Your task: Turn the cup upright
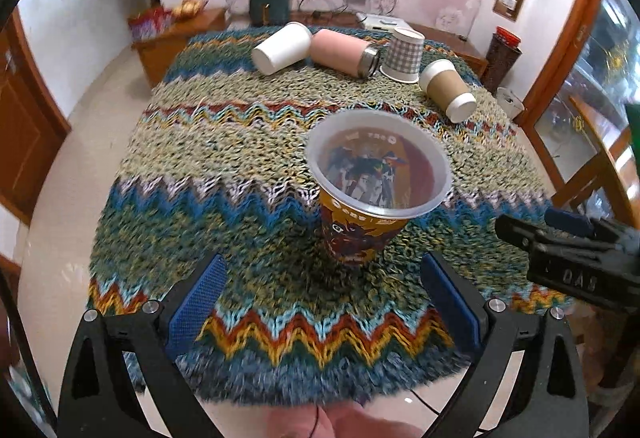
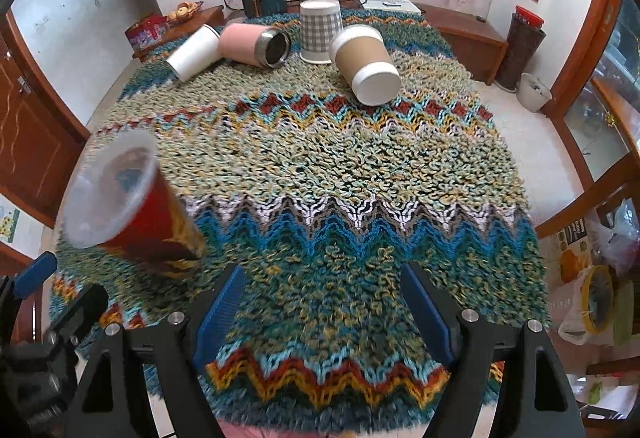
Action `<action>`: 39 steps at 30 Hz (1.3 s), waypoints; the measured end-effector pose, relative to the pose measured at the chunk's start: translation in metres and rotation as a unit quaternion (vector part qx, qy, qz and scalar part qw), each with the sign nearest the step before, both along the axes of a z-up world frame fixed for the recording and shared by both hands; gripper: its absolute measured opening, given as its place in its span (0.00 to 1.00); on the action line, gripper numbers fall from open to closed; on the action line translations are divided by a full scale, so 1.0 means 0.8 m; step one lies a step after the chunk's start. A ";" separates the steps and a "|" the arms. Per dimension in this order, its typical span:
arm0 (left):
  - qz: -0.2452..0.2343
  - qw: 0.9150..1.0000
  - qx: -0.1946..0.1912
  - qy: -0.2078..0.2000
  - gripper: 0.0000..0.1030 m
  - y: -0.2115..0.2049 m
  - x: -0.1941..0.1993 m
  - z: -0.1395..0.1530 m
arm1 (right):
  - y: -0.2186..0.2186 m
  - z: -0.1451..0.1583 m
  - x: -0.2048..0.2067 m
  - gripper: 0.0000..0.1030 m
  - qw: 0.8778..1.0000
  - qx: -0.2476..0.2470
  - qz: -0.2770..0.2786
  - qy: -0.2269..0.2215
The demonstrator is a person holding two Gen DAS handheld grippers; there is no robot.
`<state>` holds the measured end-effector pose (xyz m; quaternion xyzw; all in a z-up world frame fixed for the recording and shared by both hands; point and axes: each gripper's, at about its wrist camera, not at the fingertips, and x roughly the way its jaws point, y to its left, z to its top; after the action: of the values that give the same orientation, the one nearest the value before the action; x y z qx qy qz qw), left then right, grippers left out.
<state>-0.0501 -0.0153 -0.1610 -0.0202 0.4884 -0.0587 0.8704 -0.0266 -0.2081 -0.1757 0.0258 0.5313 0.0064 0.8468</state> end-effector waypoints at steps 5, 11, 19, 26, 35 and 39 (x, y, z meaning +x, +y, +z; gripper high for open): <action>0.029 0.999 -0.017 0.027 0.95 0.006 0.001 0.047 | 0.004 0.051 -0.015 0.78 1.000 0.005 0.016 -0.009; 0.022 0.999 0.000 0.032 0.95 -0.012 0.010 0.096 | 0.012 0.106 -0.019 0.78 0.999 0.005 0.030 -0.016; 0.011 0.999 -0.002 0.041 0.95 -0.015 0.025 0.133 | 0.018 0.143 -0.013 0.78 0.999 -0.005 0.032 -0.021; 0.020 0.998 0.002 0.056 0.95 -0.009 0.036 0.143 | 0.031 0.159 -0.003 0.78 0.999 -0.016 0.031 -0.011; 0.024 0.998 0.013 0.053 0.95 -0.004 0.040 0.158 | 0.034 0.176 -0.003 0.78 0.999 -0.023 0.018 -0.014; 0.021 0.998 0.022 0.055 0.95 -0.005 0.042 0.161 | 0.035 0.177 -0.002 0.78 1.000 -0.024 0.010 -0.008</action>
<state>-0.0162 -0.0196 -0.0320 -0.0147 0.5359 -0.0282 0.8437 -0.0285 -0.1803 -0.0341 -0.0002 0.5250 0.0022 0.8511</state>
